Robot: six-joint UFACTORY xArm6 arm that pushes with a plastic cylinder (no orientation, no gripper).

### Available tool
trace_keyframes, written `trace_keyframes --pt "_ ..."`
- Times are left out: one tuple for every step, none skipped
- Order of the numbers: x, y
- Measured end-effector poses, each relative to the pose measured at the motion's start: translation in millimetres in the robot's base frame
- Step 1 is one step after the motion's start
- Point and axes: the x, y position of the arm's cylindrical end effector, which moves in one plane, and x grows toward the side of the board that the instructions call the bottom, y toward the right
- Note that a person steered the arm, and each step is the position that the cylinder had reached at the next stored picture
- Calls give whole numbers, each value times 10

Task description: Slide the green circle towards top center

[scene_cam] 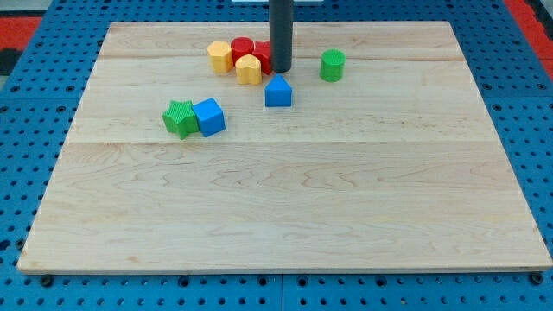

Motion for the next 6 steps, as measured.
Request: trace_keyframes --pt "-89 4" --pt "128 191" --pt "271 384" --pt "289 532" --pt "387 823" --pt "265 1215"
